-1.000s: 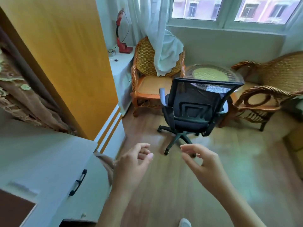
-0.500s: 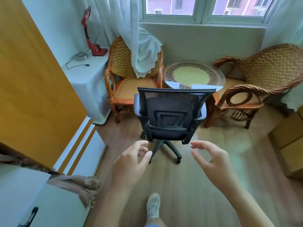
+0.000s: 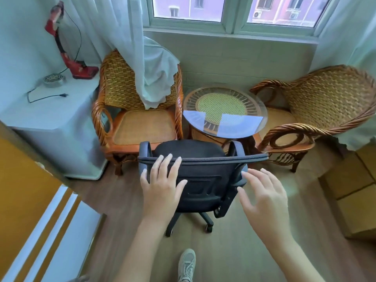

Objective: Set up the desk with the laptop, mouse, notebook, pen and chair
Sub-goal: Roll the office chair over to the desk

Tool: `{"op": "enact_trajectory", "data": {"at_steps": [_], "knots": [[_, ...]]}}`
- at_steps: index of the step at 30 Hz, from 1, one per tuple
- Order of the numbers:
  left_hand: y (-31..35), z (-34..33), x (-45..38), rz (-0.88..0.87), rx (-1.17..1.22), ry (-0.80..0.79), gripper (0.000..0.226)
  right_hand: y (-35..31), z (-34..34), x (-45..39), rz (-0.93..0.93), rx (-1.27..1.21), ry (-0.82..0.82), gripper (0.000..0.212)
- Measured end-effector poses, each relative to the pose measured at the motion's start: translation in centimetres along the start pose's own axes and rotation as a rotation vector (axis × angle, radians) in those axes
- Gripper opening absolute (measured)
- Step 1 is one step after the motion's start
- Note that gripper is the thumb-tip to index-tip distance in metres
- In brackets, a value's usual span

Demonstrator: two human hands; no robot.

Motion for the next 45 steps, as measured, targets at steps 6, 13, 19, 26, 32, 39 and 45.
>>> {"op": "enact_trajectory", "data": {"at_steps": [6,13,19,26,32,39,45], "knots": [[-2.4,-7.5,-5.2,-0.01,0.009,-0.156,0.049,-0.4,-8.8,-5.5,-0.025,0.086,-0.156,0.046],[-3.5,-9.9,-5.2,0.016,0.108,-0.25,0.053,0.6,-14.3,-6.3,0.028,0.148,-0.373,0.031],[-3.4,-9.6,-4.2,0.065,0.109,-0.256,0.053,1.0,-14.2,-6.1,0.049,0.128,-0.479,0.02],[-1.9,-7.7,-1.5,0.133,0.121,-0.275,0.058,1.4,-12.3,-4.1,0.079,0.091,-0.595,0.044],[-0.8,-3.8,3.6,0.221,0.093,-0.274,0.075,0.8,-9.8,-0.3,0.214,0.082,-0.652,0.049],[3.0,0.6,10.3,0.358,0.009,-0.282,0.087,1.6,-6.6,1.9,0.335,-0.026,-0.674,0.04],[6.5,3.9,16.1,0.402,-0.038,-0.238,0.082,2.9,-2.9,5.4,0.363,-0.093,-0.695,0.036]]}}
Point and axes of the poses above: each hand's wrist, its own x-axis away from the middle knuckle, its own z-axis out of the back of the hand, y = z × x, the point moved 8 cm from there along -x, towards the middle knuckle, and after that the axes turned 12 degrees about y, right-handed, at the moved point
